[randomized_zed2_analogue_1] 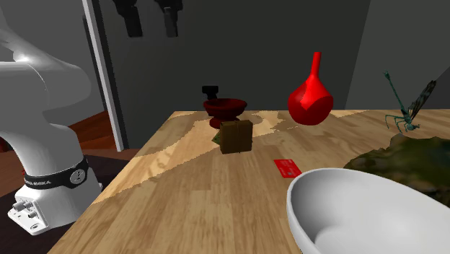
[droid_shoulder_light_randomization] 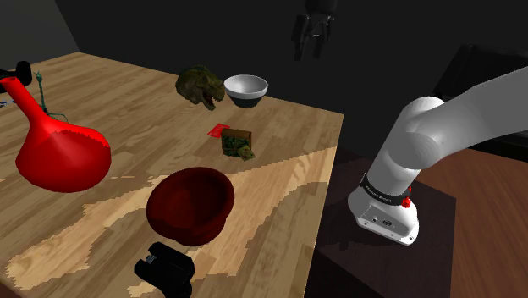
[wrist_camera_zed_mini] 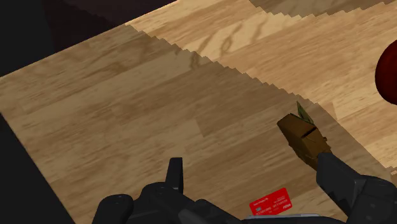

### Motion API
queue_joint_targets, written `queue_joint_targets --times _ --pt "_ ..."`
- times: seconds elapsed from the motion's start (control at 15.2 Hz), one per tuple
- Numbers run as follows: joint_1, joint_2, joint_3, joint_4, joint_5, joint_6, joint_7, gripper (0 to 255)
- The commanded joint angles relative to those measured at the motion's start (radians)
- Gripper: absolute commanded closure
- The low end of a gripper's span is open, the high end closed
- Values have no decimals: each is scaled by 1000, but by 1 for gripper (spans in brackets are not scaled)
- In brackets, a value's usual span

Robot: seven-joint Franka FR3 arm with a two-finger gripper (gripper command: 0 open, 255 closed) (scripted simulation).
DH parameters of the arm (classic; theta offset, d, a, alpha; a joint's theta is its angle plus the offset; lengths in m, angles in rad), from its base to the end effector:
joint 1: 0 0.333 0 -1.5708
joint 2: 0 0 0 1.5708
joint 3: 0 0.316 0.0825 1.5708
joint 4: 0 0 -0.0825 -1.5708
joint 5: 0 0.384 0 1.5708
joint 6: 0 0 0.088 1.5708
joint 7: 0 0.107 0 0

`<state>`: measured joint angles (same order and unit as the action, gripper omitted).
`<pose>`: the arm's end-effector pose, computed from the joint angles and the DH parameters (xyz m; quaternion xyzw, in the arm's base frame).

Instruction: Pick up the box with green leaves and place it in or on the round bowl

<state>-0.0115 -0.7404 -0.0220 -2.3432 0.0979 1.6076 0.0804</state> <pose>0.3228 -0.0026 0.5861 -0.9969 0.0557 -0.0008 0.0564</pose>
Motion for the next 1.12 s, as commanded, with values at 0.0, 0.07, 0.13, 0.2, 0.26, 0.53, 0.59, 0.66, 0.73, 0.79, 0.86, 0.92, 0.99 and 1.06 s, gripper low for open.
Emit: queue_joint_targets --times 0.0,0.07,0.13,0.2,0.26,0.53,0.59,0.66,0.73,0.79,0.86,0.92,0.99,1.06 --pt "0 0 0 0 0 0 0 0" --pt "8 8 15 -19 7 29 7 0" --pt "15 17 30 -37 14 58 15 0" --pt "23 28 45 -54 21 88 22 0" --pt "31 40 60 -70 28 118 30 0" --pt "62 102 121 -121 54 240 59 0" --pt "70 121 136 -131 59 270 67 0" --pt "77 142 152 -139 64 301 74 0" --pt "84 164 167 -147 69 332 82 0" --pt "91 187 183 -153 73 364 90 0" --pt "98 211 198 -157 76 395 99 0" --pt "105 237 214 -161 79 426 107 0" --pt "111 264 229 -163 80 457 116 0" --pt "116 293 245 -164 81 488 126 0"
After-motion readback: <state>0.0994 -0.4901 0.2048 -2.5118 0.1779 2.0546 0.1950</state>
